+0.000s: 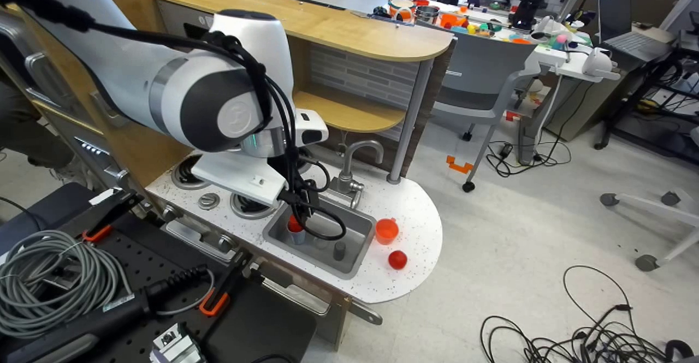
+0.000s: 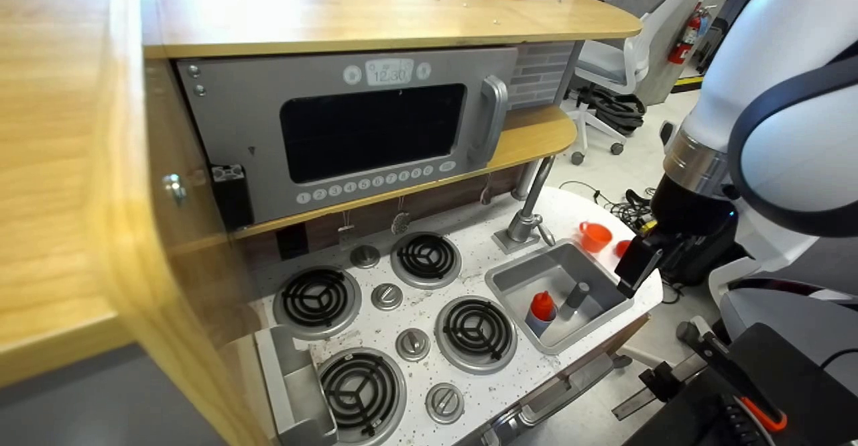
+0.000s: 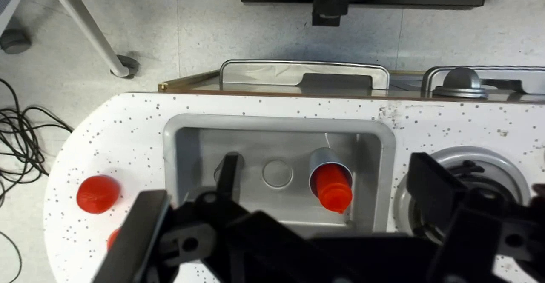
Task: Remove the squeeze bottle from the sink and put it on the sink counter
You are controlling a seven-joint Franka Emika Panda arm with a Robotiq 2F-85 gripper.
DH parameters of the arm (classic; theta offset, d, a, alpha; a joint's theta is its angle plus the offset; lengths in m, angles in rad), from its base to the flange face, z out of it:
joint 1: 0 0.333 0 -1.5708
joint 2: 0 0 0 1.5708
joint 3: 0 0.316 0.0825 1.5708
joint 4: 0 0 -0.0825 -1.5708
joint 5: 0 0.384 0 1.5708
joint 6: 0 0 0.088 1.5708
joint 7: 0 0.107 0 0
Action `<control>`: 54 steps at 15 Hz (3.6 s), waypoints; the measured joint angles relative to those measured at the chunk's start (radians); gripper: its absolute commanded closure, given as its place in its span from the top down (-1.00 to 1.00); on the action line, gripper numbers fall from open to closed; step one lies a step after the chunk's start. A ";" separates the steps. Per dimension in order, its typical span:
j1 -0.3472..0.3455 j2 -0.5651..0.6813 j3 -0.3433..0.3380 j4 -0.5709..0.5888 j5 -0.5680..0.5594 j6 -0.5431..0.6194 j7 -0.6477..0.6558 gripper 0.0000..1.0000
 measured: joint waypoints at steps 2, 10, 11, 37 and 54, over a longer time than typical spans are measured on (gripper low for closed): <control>0.000 0.062 0.000 0.045 0.001 0.010 0.000 1.00; -0.005 0.261 0.015 0.218 0.004 0.011 -0.003 1.00; -0.005 0.280 0.019 0.235 0.004 0.011 -0.005 1.00; 0.011 0.504 0.066 0.479 0.004 0.004 -0.067 0.57; 0.013 0.525 0.064 0.501 0.002 -0.006 -0.074 -0.80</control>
